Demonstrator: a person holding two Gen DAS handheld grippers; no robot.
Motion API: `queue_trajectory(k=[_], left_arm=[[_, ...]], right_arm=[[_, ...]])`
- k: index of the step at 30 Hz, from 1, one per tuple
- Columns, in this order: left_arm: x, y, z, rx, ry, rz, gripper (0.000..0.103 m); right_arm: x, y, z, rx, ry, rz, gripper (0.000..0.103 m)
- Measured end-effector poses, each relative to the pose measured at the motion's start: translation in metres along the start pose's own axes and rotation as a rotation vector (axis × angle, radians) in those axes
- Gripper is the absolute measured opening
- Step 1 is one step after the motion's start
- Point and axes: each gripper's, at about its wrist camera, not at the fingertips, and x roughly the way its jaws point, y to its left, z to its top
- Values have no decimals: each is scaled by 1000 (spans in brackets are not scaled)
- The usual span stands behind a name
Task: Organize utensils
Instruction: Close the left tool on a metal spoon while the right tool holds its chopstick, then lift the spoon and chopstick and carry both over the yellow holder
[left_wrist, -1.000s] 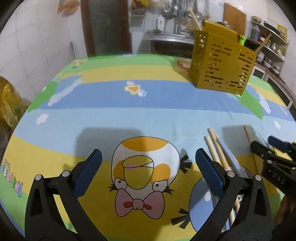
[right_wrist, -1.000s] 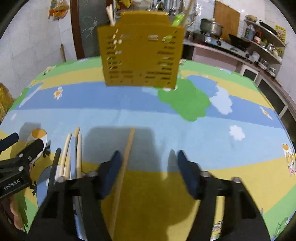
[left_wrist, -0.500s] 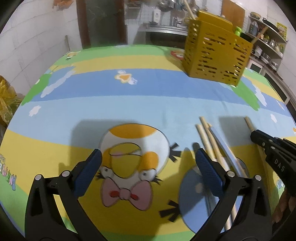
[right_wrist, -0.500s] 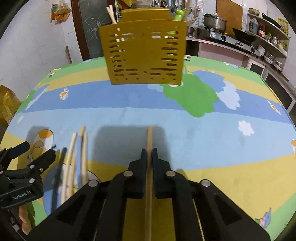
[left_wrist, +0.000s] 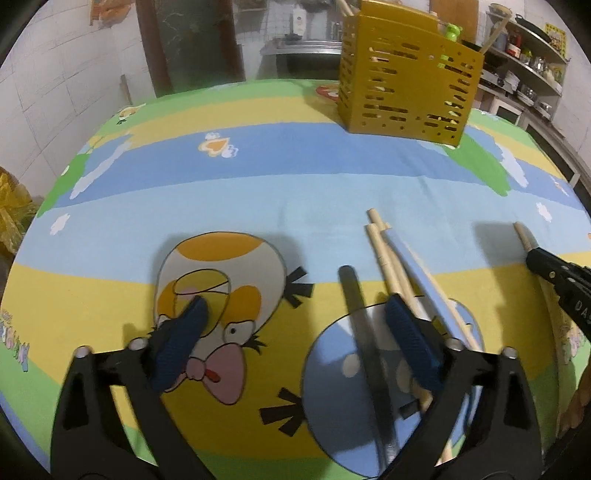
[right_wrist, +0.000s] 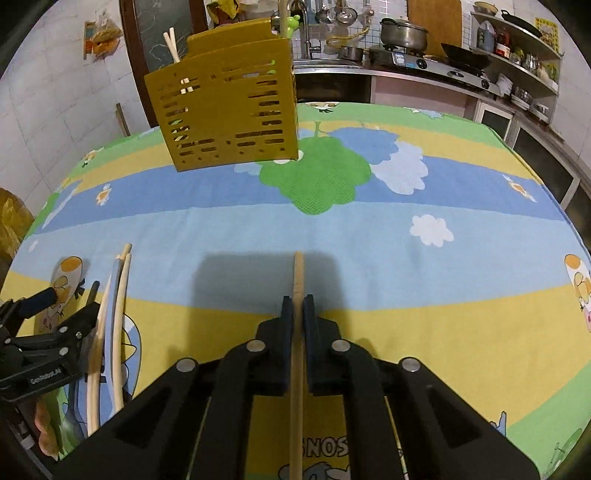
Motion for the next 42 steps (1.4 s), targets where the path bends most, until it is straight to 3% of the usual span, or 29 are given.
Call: queue_trajectory(k=[2,8,15,16,17,27,33,42], left_arm=[[-2,-3,1,13,-2,-3,72],[-1,-15,9,14,37,-10,45],[5,-19,22,2,70,-13,21],[6,-19,23,1,73,-15,12],[7,-18,24,-2,77,-14,9],[2,-9,29,-21,54,-56,9],[-26,3,37,-37,-62,-52,9],[-76,17,48,-50,-251,-54,9]], right_arm=[[0,1,0,-3,-2,-1,6],[2,1,0,-9,5,-7,6],[5,6,5,-26,14,-40,6],[5,7,4,-29,13,-43,6],[4,7,4,-29,12,-44,6],[-6,7,7,-10,-27,-26,6],[-24,2,14,21,-110,1,6],[-69,-5,24,28,-308,47,6]])
